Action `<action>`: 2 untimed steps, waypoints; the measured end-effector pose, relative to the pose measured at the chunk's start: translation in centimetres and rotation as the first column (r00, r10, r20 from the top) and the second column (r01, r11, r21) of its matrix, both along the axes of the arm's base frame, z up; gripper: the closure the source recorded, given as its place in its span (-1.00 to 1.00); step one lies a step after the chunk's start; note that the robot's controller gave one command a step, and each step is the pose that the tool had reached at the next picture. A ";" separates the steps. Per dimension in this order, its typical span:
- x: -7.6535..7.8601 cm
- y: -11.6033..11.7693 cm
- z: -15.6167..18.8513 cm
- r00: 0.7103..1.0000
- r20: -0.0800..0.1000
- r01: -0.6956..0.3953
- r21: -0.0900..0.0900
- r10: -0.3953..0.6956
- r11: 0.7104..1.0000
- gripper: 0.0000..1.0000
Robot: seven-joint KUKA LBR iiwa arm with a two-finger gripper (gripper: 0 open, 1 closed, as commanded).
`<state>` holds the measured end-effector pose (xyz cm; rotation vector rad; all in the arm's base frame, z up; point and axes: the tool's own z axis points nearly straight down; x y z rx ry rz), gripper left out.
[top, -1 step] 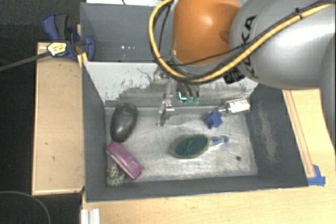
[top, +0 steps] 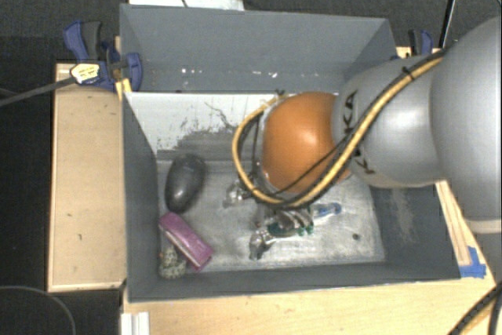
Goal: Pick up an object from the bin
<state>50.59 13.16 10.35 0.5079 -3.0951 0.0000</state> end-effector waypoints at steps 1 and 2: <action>1.1 -6.7 1.1 1.000 0.009 -0.016 -0.002 0.016 1.000 -1.00; 1.0 -6.2 1.1 1.000 0.008 -0.016 0.002 0.016 1.000 1.00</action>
Offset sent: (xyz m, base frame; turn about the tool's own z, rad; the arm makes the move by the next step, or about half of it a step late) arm 0.0095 -0.0621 0.0108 -0.0235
